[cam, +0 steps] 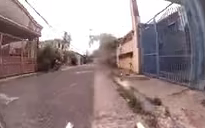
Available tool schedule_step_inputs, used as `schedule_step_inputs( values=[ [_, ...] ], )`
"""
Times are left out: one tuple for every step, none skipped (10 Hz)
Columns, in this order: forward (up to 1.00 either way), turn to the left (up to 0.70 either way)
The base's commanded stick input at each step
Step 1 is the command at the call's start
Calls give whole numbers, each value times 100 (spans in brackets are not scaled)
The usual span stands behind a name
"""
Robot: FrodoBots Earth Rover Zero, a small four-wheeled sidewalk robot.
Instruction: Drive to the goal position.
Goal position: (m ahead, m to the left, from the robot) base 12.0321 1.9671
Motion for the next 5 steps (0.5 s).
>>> schedule_step_inputs(
  values=[
    [77,0],
    [77,0],
    [78,0],
    [78,0],
    [78,0]
  ],
)
